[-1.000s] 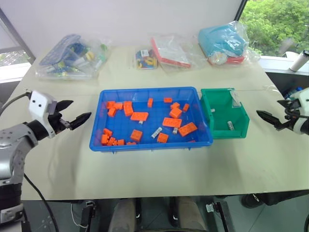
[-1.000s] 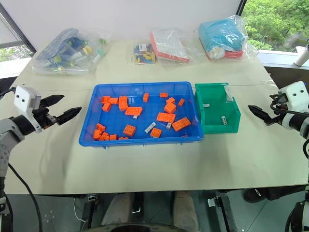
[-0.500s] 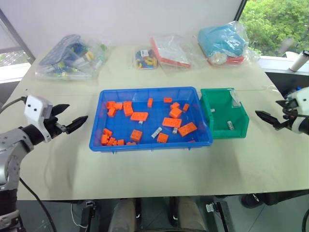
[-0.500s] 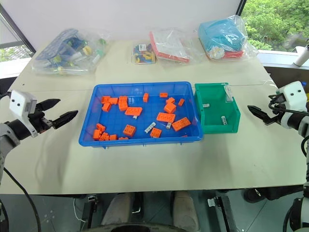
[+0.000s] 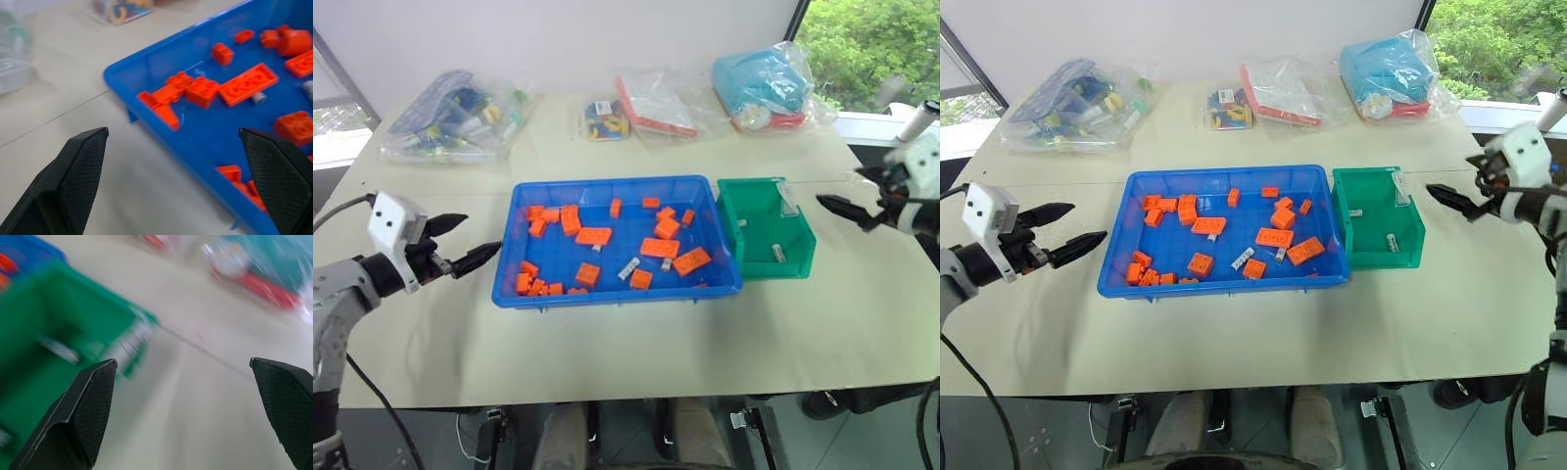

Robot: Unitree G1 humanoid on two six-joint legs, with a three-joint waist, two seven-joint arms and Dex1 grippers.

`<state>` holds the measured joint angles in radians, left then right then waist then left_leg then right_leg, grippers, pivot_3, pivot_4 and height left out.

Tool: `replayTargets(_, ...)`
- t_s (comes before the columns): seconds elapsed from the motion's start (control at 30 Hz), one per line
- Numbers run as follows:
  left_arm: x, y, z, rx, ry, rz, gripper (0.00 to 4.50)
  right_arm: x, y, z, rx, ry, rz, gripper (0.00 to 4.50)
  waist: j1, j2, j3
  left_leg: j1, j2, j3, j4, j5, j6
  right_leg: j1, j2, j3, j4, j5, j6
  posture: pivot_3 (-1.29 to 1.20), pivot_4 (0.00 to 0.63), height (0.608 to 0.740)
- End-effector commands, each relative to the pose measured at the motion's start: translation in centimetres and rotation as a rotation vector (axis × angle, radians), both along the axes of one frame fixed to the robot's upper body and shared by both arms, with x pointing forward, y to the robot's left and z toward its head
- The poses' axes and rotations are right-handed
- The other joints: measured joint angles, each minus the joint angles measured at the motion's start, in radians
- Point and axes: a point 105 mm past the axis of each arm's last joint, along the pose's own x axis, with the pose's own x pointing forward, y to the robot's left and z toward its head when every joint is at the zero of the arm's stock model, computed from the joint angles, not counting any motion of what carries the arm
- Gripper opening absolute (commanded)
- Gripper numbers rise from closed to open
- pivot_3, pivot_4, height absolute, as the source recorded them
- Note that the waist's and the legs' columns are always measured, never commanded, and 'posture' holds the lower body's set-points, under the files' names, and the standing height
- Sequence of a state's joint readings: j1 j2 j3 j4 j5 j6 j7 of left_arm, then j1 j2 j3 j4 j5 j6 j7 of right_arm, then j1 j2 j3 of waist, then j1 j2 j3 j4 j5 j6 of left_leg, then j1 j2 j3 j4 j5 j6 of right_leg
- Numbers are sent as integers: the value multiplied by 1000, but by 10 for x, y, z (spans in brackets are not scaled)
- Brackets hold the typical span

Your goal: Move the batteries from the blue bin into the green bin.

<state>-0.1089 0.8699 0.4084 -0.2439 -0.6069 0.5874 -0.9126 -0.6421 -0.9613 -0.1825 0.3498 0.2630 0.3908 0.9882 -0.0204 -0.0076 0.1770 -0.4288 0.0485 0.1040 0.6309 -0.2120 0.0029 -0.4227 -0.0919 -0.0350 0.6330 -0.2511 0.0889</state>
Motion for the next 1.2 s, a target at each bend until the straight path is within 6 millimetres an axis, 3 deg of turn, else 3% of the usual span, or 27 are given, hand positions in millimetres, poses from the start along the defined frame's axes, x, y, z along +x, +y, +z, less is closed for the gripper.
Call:
replayTargets(0.03, -17, -39, 23, 31, -19, -246, 4487, -1, 98, 19, -3, -16, 343, 4481, -2, 0, 0, 0, 0, 0, 0, 0, 0, 0, 0, 0, 1, 0, 0, 0, 150, 736)
replayTargets(0.1, -22, -49, 20, 61, 11, -318, 4487, -4, 139, 12, 1, 20, 468, 4481, -2, 0, 0, 0, 1, -1, 0, 0, 0, 0, 1, 0, 1, 0, 0, 0, 150, 736)
replayTargets(0.3, -33, -61, 13, 90, 74, -438, 4487, -8, 221, -27, -20, 124, 659, 4481, 10, -1, 0, -5, 1, -2, 2, -1, -2, -4, 2, -1, 3, 0, 0, 0, 150, 736)
replayTargets(0.47, -30, -58, 10, 89, 73, -411, 4487, 2, 258, -56, -50, 170, 672, 4481, 7, -1, 0, -7, 1, -2, 7, -1, -1, -4, 2, -1, 3, 0, -1, 0, 150, 736)
replayTargets(0.7, -28, -56, 9, 78, 53, -367, 4487, 18, 281, -73, -33, 205, 645, 4481, 6, -1, 0, -8, 1, -3, 7, -1, -1, -5, 3, -1, 7, 0, 0, 0, 150, 736)
replayTargets(1.07, -26, -53, 8, 74, 33, -323, 4487, 30, 289, -83, -4, 209, 612, 4481, 2, -1, 0, -8, 1, -3, 7, -1, -2, -6, 3, -1, 9, 0, 0, 0, 150, 736)
replayTargets(1.2, -24, -53, 9, 71, 24, -314, 4500, 32, 289, -81, 9, 201, 609, 2713, 2, -1, 0, -8, 1, -3, 7, -1, -2, -6, 3, -1, 10, 0, 0, 0, 150, 736)
